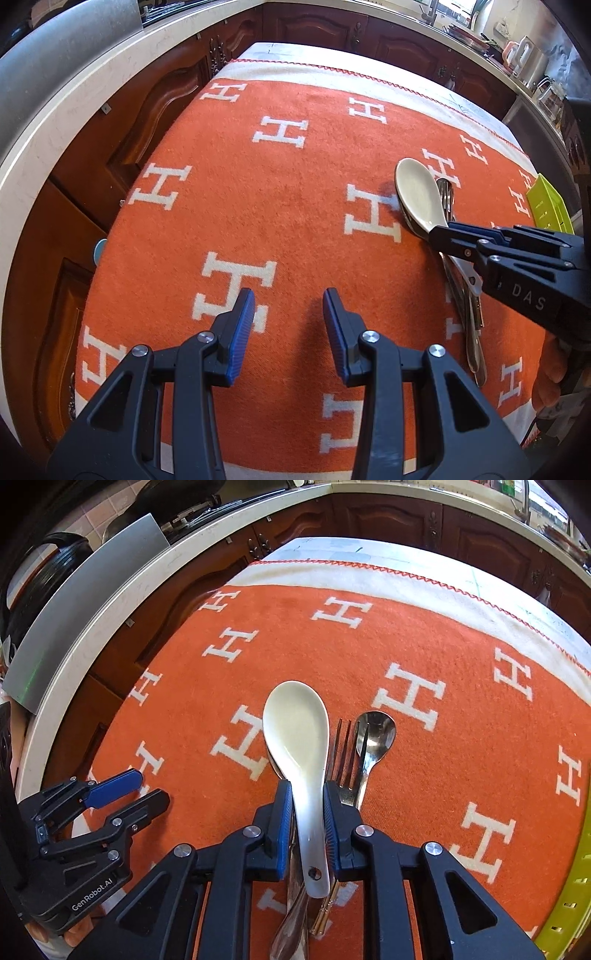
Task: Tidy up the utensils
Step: 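Grasp the white ceramic spoon with the right tool while the left tool grasps a steel spoon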
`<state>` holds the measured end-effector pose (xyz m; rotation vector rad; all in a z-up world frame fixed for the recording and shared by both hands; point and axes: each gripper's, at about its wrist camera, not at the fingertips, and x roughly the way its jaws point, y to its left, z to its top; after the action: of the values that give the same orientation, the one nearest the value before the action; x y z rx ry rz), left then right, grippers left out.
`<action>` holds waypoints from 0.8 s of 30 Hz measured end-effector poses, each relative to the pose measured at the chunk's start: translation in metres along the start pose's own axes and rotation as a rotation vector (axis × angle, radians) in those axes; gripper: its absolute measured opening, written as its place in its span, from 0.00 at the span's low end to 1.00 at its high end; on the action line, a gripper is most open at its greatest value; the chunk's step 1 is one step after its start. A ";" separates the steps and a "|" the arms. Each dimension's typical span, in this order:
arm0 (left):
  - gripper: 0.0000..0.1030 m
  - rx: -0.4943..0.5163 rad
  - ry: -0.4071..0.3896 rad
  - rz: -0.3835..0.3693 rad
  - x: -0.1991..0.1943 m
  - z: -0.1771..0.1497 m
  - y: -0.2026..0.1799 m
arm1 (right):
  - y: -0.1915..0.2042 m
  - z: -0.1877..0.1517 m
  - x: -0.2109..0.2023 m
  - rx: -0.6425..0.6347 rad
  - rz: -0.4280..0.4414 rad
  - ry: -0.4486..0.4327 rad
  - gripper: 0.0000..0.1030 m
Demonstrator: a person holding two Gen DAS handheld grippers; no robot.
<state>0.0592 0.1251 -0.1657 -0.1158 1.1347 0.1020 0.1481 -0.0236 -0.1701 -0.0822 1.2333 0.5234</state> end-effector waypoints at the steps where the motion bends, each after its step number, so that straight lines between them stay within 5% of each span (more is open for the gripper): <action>1: 0.34 0.002 0.000 -0.001 0.000 0.000 -0.001 | 0.001 -0.001 0.000 -0.004 0.000 -0.002 0.16; 9: 0.34 0.008 0.010 -0.003 0.003 -0.001 -0.006 | -0.006 -0.001 0.000 0.020 0.048 -0.005 0.16; 14: 0.34 0.010 0.007 -0.006 0.001 0.000 -0.007 | 0.001 -0.004 -0.002 0.005 0.006 -0.017 0.14; 17: 0.34 0.012 0.004 -0.007 0.000 0.001 -0.009 | 0.003 -0.008 -0.008 0.012 0.000 -0.041 0.02; 24: 0.34 0.021 0.016 -0.036 0.004 0.003 -0.017 | -0.013 -0.020 -0.022 0.081 0.021 -0.046 0.01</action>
<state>0.0661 0.1085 -0.1670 -0.1188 1.1491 0.0571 0.1315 -0.0492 -0.1597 0.0115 1.2098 0.4904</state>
